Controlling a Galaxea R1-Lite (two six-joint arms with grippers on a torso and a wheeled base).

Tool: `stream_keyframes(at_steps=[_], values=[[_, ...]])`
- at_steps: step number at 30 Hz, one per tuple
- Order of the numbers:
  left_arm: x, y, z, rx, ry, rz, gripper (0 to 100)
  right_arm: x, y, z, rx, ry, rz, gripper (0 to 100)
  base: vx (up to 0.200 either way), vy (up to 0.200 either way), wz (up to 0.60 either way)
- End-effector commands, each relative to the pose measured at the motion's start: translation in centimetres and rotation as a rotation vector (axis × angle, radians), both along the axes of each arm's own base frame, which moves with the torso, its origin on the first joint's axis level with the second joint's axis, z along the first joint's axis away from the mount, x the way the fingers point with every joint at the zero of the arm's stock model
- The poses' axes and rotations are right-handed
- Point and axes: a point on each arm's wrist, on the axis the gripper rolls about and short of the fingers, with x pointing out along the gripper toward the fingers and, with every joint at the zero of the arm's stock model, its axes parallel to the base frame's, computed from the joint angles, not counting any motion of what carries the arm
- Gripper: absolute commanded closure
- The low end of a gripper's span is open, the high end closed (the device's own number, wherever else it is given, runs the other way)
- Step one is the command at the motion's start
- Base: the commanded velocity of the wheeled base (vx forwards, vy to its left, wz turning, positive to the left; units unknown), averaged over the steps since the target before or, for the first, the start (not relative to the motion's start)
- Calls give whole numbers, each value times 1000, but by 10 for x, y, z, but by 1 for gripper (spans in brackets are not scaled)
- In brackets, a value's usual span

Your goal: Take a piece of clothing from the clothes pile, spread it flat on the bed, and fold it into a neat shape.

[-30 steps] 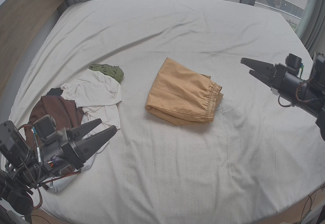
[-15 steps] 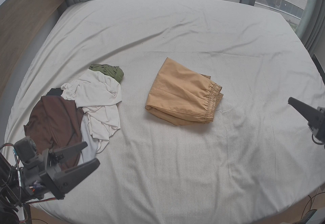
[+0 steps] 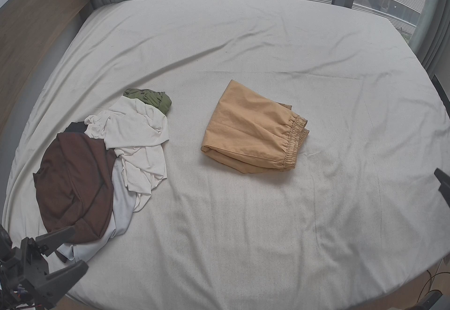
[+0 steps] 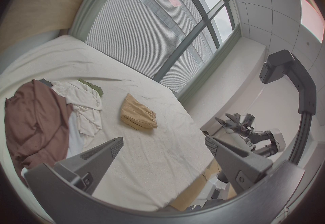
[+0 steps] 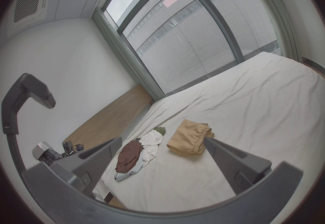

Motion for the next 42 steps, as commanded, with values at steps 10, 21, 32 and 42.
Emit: stream_keyframes(at_steps=[10, 21, 32, 42], values=[[-52, 15, -33, -19, -96, 175, 0, -64, -4, -62, -9, -102, -75, 0, 0, 0, 0], [-67, 13, -42, 20, -236, 310, 0, -62, -10, -102, -308, -60, -432, 0, 0, 0, 0], [-63, 19, -60, 304, -160, 608, 0, -62, -14, -104, -337, -20, -618, 0, 0, 0, 0], [-63, 22, -66, 364, -102, 726, 0, -62, -14, -104, -340, -22, -602, 0, 0, 0, 0]])
